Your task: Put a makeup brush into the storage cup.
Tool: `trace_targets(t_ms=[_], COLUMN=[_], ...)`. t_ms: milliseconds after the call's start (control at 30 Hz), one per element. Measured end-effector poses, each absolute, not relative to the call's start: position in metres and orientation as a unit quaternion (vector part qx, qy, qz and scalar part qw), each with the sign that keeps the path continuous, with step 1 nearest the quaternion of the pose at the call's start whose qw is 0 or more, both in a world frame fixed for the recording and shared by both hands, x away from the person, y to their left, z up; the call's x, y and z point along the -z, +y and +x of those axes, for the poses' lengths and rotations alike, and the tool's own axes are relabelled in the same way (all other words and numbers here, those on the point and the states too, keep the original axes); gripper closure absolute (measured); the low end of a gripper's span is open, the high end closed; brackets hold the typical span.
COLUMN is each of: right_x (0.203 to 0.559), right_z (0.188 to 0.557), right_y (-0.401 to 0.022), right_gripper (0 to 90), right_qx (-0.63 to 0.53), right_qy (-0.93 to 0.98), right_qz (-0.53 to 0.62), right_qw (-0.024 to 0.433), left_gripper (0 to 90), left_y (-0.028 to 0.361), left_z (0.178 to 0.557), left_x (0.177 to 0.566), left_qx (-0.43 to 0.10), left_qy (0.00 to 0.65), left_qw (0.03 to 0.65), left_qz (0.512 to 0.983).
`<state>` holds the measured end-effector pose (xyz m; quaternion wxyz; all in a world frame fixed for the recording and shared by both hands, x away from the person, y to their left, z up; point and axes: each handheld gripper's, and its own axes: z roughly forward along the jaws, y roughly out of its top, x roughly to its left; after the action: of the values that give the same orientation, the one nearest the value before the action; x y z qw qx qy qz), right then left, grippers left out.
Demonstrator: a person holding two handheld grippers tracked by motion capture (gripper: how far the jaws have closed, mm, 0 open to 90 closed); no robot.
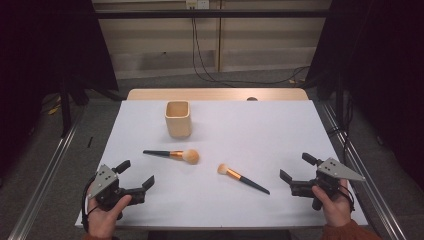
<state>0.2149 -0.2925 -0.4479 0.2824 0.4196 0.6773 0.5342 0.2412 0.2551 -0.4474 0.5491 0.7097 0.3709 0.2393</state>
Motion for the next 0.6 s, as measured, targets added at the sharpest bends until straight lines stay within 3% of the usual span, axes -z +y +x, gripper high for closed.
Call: trace_targets(t_ms=[600], right_x=[0.4494], right_z=[0.2169], right_y=[-0.2929], right_gripper=[0.0], right_qx=[-0.538], right_qy=[0.674], right_qz=[0.424], right_qw=[0.278], left_gripper=[2.2], left_y=[0.2569], left_z=[0.2428], left_x=[0.4462], left_qx=[-0.235], left_qy=[0.377], left_qw=[0.555], left_qz=[0.703])
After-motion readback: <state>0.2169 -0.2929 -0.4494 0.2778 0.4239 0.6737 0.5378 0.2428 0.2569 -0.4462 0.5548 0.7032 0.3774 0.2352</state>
